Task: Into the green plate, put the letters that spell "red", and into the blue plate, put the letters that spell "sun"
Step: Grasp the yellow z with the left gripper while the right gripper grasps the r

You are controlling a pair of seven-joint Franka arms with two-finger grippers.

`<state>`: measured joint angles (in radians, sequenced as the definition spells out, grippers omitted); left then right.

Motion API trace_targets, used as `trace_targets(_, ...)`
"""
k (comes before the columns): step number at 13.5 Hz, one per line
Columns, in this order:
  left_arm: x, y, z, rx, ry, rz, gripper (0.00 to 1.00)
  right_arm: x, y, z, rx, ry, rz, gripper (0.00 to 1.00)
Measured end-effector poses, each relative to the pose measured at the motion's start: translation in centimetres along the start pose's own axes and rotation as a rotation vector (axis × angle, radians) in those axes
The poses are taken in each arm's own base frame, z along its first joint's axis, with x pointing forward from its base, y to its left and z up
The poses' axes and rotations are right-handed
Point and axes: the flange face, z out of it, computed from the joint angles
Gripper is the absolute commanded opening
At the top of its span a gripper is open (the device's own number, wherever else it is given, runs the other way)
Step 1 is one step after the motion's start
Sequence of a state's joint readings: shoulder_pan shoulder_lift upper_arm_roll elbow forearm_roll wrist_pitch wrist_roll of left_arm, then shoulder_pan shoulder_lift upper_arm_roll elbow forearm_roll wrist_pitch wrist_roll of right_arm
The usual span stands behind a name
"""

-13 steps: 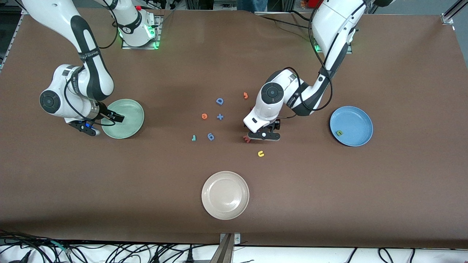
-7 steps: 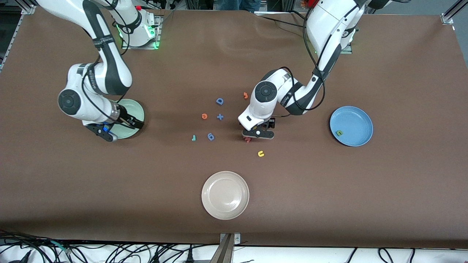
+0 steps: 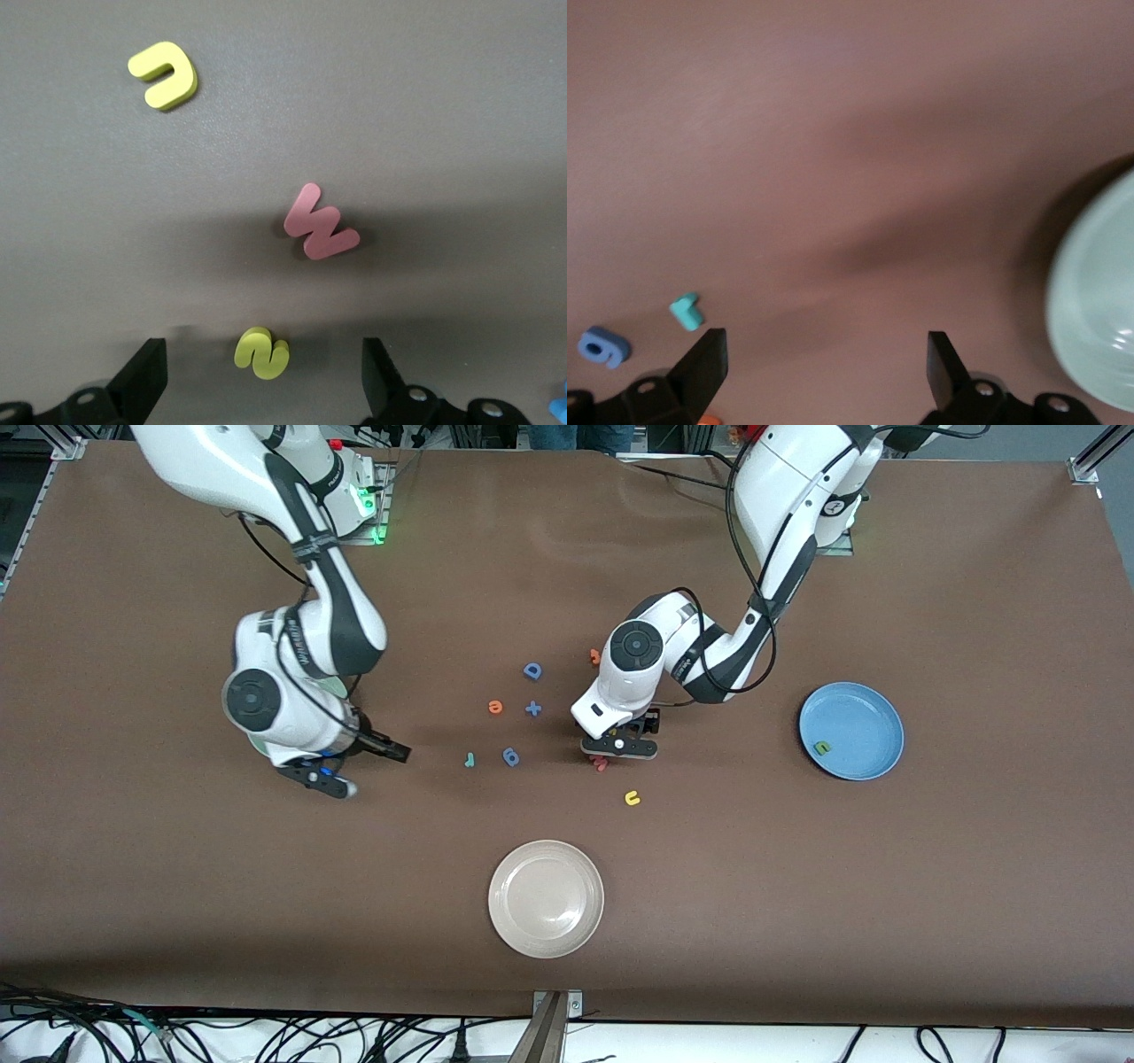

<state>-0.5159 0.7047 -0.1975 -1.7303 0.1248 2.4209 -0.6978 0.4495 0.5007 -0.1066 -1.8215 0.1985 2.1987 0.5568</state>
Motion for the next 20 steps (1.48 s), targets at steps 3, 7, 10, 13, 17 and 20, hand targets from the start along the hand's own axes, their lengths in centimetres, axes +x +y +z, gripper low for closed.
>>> trace_targets(3, -0.3, -0.1, 0.7, -0.001, -0.003, -0.005, 0.71, -2.0, -3.7, 2.7, -0.002, 0.025, -0.067, 0.99)
trace_targets(7, -0.4, -0.3, 1.0, 0.001, -0.005, -0.012, 0.27, -3.6, -6.2, 4.7, 0.004, 0.057, -0.167, 0.99)
trace_targets(10, -0.3, -0.3, 0.7, 0.001, -0.001, -0.028, 0.20, -4.2, -7.3, 5.3, 0.003, 0.091, -0.279, 0.96)
trace_targets(13, -0.3, -0.3, 0.7, 0.000, 0.000, -0.039, 0.17, -4.4, -7.9, 6.2, -0.021, 0.129, -0.341, 0.79)
trace_targets(17, 1.5, -1.8, -2.0, -0.002, 0.030, -0.073, 0.17, -4.8, -8.7, 7.0, -0.014, 0.155, -0.367, 0.65)
trace_targets(20, 4.3, -6.2, -6.0, 0.014, 0.040, -0.150, 0.18, -5.5, -9.3, 7.8, -0.016, 0.157, -0.384, 0.65)
